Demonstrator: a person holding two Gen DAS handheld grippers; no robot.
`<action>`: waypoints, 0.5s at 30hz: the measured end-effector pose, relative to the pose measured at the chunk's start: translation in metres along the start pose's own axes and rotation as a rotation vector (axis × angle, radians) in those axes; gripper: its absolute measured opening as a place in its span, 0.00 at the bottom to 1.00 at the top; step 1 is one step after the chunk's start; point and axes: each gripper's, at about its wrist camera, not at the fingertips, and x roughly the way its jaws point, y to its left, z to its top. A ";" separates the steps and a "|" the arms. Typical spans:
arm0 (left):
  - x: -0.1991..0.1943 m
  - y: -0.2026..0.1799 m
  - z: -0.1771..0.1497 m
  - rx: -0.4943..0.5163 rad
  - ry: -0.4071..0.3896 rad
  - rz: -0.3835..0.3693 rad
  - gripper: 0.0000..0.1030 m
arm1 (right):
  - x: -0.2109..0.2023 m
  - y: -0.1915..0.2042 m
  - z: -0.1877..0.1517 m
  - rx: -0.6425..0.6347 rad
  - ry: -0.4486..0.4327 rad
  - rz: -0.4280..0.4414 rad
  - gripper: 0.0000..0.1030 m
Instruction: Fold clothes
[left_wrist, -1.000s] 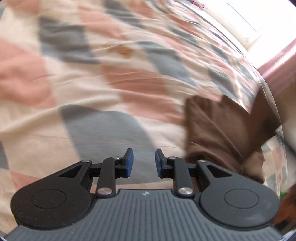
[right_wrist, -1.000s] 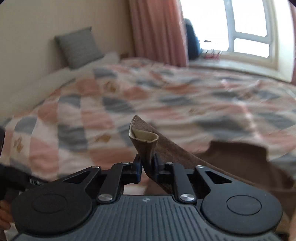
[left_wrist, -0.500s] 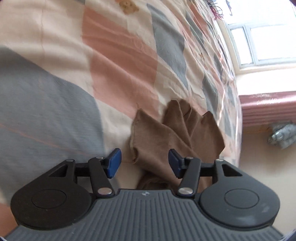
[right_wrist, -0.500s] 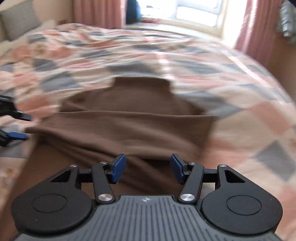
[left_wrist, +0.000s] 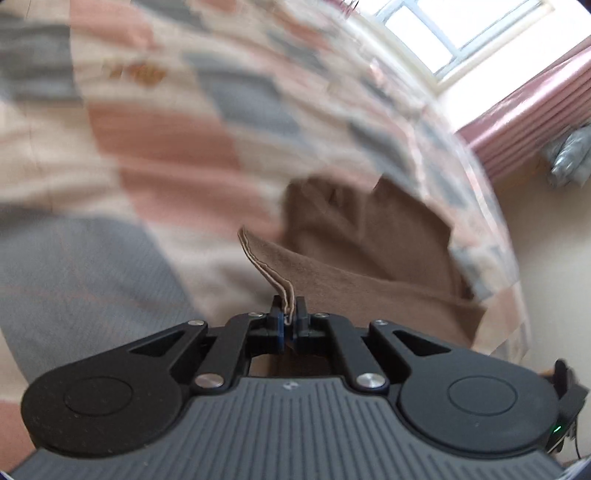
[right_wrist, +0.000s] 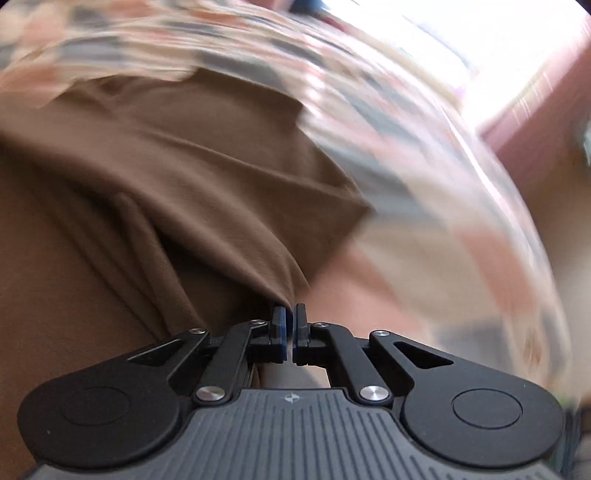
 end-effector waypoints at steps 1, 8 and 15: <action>0.006 0.002 -0.005 -0.013 0.022 0.010 0.01 | 0.002 -0.004 -0.006 0.015 0.025 -0.002 0.00; -0.011 0.025 -0.023 -0.119 -0.005 0.046 0.04 | 0.000 -0.045 -0.006 0.208 0.076 0.128 0.24; 0.005 0.031 -0.012 -0.216 0.023 -0.021 0.26 | 0.041 -0.116 0.074 0.605 -0.005 0.261 0.43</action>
